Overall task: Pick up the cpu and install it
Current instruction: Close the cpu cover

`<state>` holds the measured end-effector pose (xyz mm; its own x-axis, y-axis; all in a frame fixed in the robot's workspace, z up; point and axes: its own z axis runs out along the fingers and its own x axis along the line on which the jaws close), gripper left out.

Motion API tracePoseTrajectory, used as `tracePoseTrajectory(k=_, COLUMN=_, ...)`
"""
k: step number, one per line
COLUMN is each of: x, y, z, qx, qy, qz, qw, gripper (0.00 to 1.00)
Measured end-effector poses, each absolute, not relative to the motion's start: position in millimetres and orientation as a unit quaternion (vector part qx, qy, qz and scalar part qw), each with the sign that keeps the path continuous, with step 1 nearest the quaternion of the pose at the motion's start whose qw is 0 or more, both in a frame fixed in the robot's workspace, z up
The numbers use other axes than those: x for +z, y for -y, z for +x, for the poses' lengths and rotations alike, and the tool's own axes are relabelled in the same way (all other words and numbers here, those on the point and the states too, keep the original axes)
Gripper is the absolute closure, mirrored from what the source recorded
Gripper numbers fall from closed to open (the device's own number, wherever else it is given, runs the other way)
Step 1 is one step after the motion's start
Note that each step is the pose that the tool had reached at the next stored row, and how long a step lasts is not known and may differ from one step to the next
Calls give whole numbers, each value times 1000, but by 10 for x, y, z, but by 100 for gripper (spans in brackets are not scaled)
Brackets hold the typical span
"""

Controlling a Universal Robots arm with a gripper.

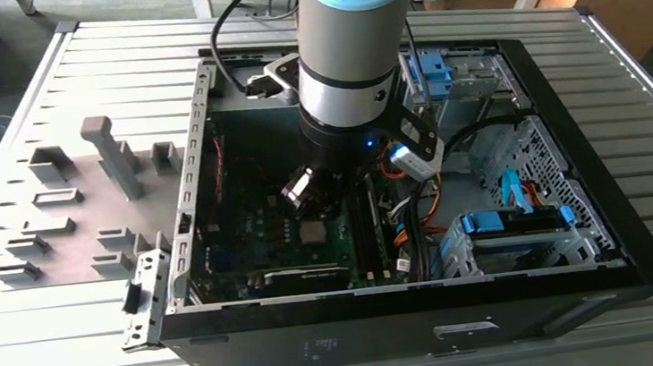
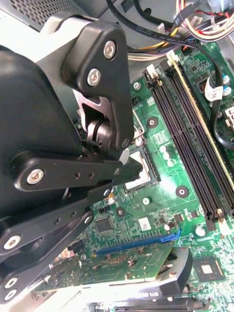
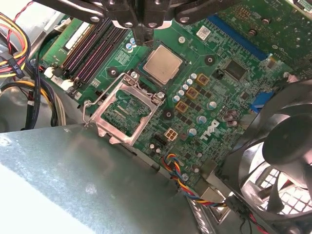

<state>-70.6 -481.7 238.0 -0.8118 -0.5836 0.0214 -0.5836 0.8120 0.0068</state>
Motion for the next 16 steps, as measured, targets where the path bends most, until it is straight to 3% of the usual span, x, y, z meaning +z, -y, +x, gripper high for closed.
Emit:
tracePoseTrajectory(k=13, x=2372, y=4815, z=-706, qx=-19, qy=952, qz=307, qw=5, gripper=89)
tracePoseTrajectory(k=16, x=2368, y=4813, z=-706, qx=-38, qy=951, qz=307, qw=-1, gripper=89)
